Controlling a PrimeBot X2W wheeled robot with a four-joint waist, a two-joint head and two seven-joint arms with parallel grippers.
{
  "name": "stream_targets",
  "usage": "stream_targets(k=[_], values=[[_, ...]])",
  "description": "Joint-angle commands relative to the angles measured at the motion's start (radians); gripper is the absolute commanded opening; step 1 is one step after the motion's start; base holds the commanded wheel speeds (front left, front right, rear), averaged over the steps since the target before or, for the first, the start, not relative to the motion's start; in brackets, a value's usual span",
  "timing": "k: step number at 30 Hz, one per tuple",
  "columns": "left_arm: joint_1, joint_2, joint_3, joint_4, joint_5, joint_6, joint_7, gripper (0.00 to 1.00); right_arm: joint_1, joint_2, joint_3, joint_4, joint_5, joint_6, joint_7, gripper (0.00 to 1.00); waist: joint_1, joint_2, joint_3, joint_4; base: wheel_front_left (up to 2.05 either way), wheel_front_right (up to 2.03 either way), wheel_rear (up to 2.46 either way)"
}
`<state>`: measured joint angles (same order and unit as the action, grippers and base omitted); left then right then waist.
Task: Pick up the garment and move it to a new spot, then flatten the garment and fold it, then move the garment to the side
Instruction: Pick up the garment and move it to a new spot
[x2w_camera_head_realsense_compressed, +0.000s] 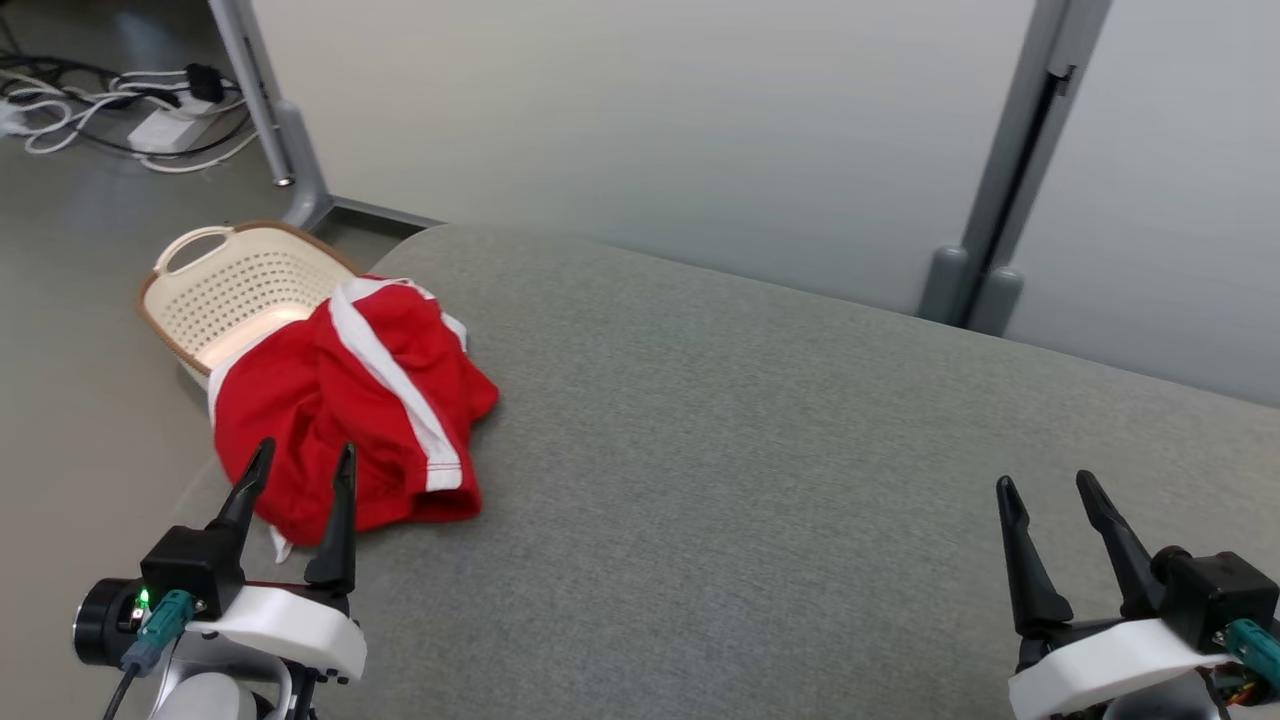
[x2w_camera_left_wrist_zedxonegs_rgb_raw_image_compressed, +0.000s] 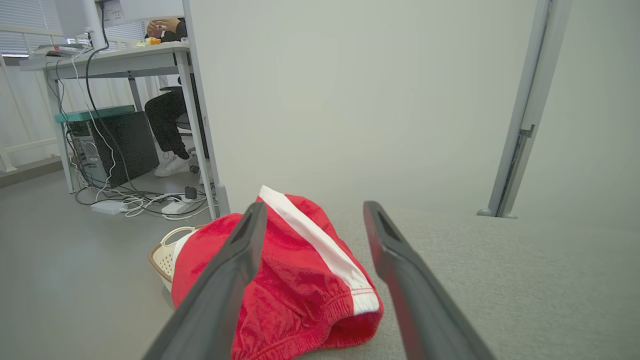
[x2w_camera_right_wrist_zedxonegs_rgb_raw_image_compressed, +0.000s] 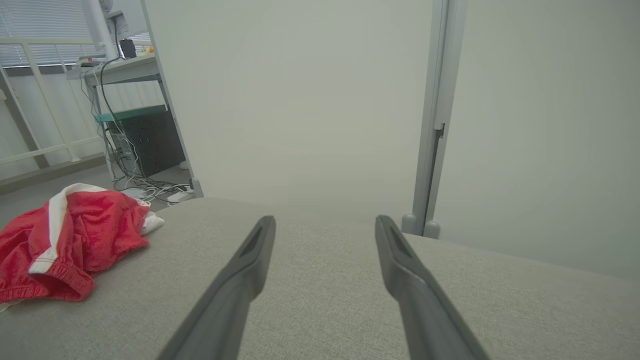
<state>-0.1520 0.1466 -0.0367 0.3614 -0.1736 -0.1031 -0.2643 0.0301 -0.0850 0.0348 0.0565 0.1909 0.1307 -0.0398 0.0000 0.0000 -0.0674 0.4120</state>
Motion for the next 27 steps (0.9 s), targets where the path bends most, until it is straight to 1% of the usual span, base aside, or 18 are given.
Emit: stream_targets(k=[1,2,6,15,19,23,27], values=[[-0.007,0.009,0.006,-0.005,0.002,0.007,0.000,1.00,-0.006,0.000,0.002,-0.001,-0.002,0.000,-0.002,1.00,0.0000,0.0000,0.007,0.056,0.00,0.00,0.00],[-0.005,0.010,0.011,-0.004,-0.001,0.006,0.000,1.00,-0.005,0.001,0.006,-0.001,-0.002,0.000,0.000,1.00,0.0000,0.0000,0.009,0.069,0.00,0.00,0.00],[0.008,0.009,0.036,-0.023,-0.013,0.012,0.000,1.00,-0.030,0.001,0.033,-0.001,-0.009,0.000,0.008,1.00,0.0000,0.0000,0.030,0.087,0.00,0.00,0.00],[0.013,0.000,0.054,-0.047,-0.012,0.010,0.000,1.00,-0.074,-0.010,0.051,0.021,-0.005,0.000,0.005,1.00,0.0000,0.0000,0.050,0.099,0.00,0.00,0.00],[0.002,-0.008,0.038,-0.041,-0.005,0.001,0.000,1.00,-0.072,-0.011,0.045,0.026,-0.003,0.000,0.002,1.00,0.0000,0.0000,0.052,0.099,0.00,0.00,0.00],[-0.030,-0.017,-0.001,-0.002,0.001,-0.007,0.000,1.00,-0.049,-0.005,0.030,0.016,-0.006,0.000,0.003,1.00,0.0000,0.0000,0.053,0.100,0.00,0.00,0.00],[-0.099,-0.032,-0.045,0.055,-0.003,-0.013,0.007,1.00,-0.062,0.000,0.027,-0.011,-0.022,0.000,0.022,1.00,0.0000,0.0000,0.098,0.066,0.00,0.00,0.00]])
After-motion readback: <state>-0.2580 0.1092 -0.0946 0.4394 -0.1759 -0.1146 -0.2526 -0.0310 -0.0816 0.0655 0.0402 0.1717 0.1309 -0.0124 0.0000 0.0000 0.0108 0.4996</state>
